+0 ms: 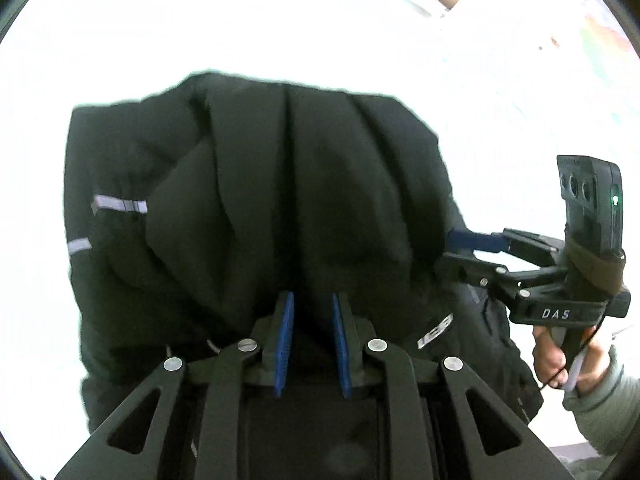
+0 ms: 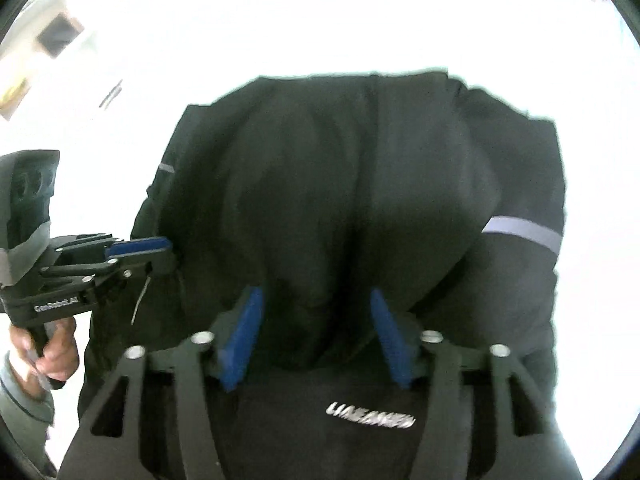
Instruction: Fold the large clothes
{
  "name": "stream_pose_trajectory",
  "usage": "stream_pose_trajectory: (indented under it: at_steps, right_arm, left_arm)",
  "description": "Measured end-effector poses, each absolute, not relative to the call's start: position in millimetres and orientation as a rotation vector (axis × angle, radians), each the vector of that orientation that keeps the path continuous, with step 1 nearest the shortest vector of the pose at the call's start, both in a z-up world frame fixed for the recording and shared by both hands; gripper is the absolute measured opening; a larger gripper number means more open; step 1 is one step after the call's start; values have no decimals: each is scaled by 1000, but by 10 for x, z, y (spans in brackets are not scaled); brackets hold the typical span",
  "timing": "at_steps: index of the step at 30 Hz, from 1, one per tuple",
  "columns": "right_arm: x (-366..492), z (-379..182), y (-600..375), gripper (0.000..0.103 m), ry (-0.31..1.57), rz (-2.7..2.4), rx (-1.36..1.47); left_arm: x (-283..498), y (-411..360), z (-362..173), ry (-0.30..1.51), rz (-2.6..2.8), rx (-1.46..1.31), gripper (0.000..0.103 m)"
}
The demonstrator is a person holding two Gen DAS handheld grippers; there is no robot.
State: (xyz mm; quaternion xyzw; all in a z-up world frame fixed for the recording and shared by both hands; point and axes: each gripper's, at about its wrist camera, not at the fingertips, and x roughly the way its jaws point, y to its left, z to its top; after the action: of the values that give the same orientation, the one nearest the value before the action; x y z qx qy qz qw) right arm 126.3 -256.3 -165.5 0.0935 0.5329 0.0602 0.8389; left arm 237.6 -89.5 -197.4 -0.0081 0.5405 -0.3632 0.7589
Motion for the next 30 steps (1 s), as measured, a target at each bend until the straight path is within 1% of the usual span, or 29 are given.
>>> stream_pose_trajectory:
  at_steps: [3, 5, 6, 7, 9, 11, 13, 15, 17, 22, 24, 26, 28, 30]
  right_arm:
    - [1310, -1498, -2619, 70, 1061, 106, 176]
    - [1474, -1533, -2680, 70, 1051, 74, 171]
    - [1551, -1594, -2711, 70, 1055, 55, 167]
    - [1617, -1662, -2750, 70, 1058, 42, 171]
    - [1771, -1926, -2801, 70, 1085, 6, 145]
    - [1826, -2303, -2810, 70, 1157, -36, 65]
    - [1839, -2457, -2774, 70, 1153, -17, 46]
    - [1820, -2476, -2751, 69, 1150, -14, 27]
    - [1827, -2432, -2755, 69, 1165, -18, 33]
    - [1632, -2122, -2669, 69, 1157, 11, 36]
    - [1472, -2021, -2576, 69, 1139, 40, 31]
    - [1321, -2011, -2475, 69, 1141, 84, 57]
    - [1237, -2075, -2402, 69, 1148, 99, 57]
    - [1220, -2281, -2361, 69, 1189, 88, 39]
  left_arm:
    - [2462, -885, -1792, 1111, -786, -66, 23]
    - [2622, -891, -1777, 1087, -757, -81, 30]
    - [2690, -876, -1817, 1089, -735, -81, 37]
    - [2802, -919, -1896, 1100, -709, -85, 40]
    - [2993, -1024, -2215, 1152, -669, -85, 40]
    - [3124, -1080, -2499, 1205, -627, -44, 36]
    - [3178, -1080, -2693, 1232, -622, -52, 35]
    - [3199, -1076, -2699, 1237, -620, -64, 35]
    - [3151, -1069, -2578, 1230, -622, -54, 35]
    - [2744, -974, -2158, 1150, -693, 5, 35]
    - [2587, -934, -2095, 1146, -712, 18, 35]
    - [2447, -887, -2153, 1168, -702, 17, 35]
    - [2355, -906, -2341, 1208, -678, 23, 35]
    - [2350, -936, -2586, 1269, -638, 12, 35]
